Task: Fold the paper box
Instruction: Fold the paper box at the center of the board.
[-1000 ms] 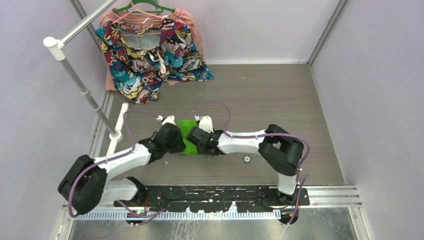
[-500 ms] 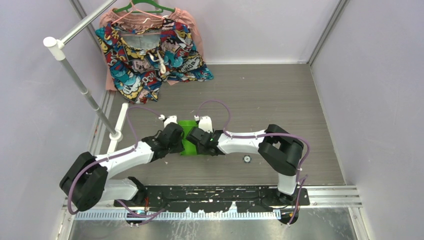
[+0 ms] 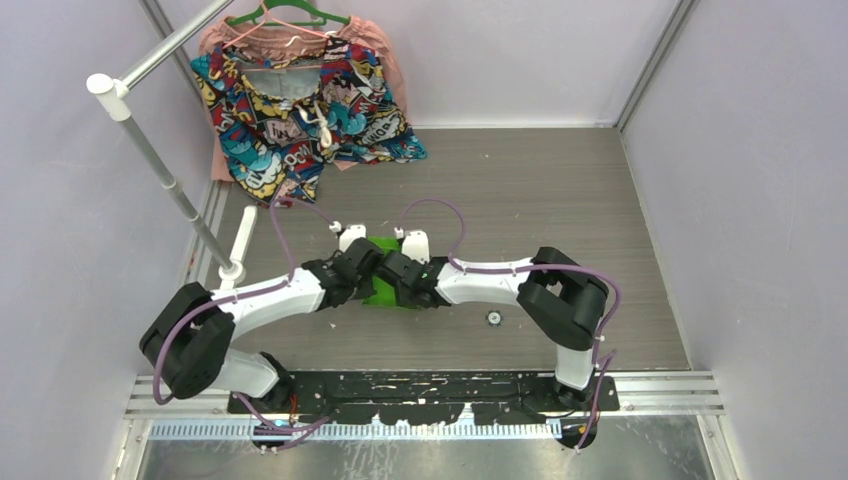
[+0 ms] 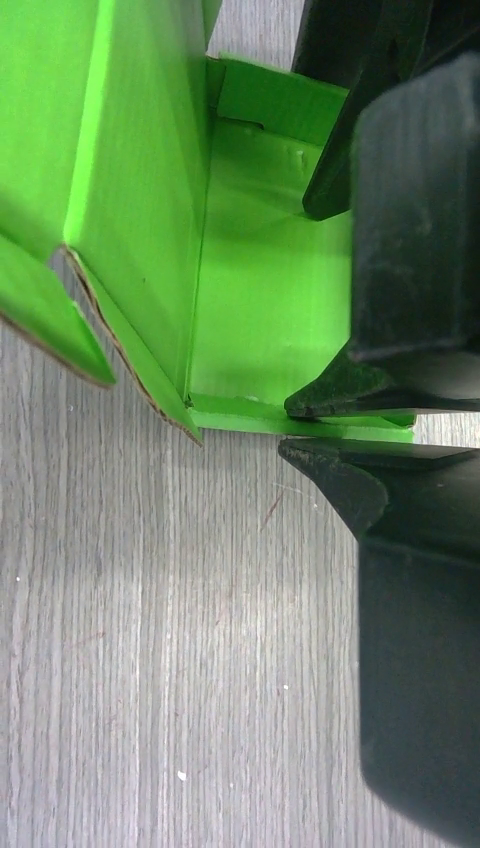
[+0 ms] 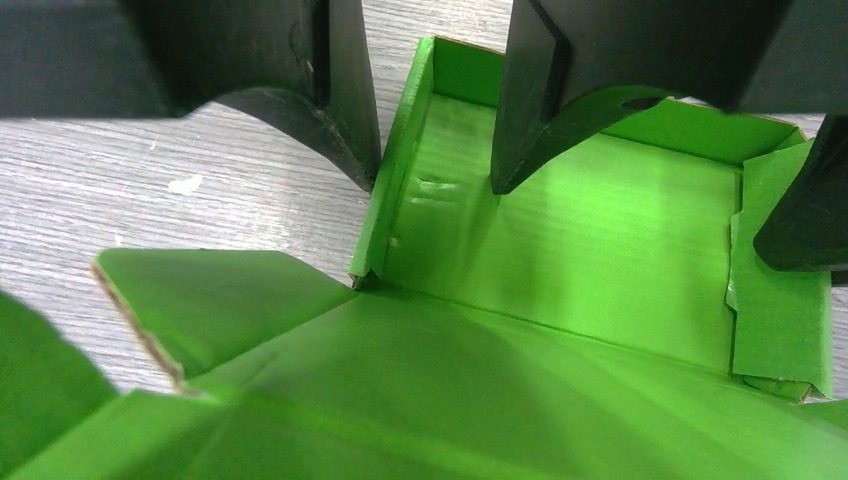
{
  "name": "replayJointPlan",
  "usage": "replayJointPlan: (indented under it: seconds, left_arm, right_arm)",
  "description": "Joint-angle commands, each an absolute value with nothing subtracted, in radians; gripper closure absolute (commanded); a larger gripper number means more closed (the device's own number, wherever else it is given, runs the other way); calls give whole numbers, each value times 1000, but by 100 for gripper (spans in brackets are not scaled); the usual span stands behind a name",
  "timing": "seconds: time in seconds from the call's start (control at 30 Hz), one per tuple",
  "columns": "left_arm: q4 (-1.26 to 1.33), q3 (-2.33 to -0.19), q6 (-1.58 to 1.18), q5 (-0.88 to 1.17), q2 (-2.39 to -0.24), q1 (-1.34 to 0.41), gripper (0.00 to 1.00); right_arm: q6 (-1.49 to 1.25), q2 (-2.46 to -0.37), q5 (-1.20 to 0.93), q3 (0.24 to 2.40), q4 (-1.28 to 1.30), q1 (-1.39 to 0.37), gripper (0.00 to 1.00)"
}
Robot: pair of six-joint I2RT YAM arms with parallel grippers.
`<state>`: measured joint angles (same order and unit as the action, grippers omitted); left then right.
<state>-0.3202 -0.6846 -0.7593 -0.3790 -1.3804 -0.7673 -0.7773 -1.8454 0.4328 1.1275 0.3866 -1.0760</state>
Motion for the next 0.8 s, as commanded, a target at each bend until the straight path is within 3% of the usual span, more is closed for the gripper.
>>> replayJointPlan:
  seconds: [0.0,0.3,0.77]
  left_arm:
    - [-401,-737,-769,-527,-1435,-851,88]
    - [-400,-758,-798,-564,-1518,-881,100]
    - [-433,-813,-802,-598,-1632,-908,100]
  right_arm:
    - [-765,-1864,449,1179,418,-1087,51]
    - [-769,-1768,378,1076,262,-1086,47]
    - [-733,-1441,428,989,225,-1086,40]
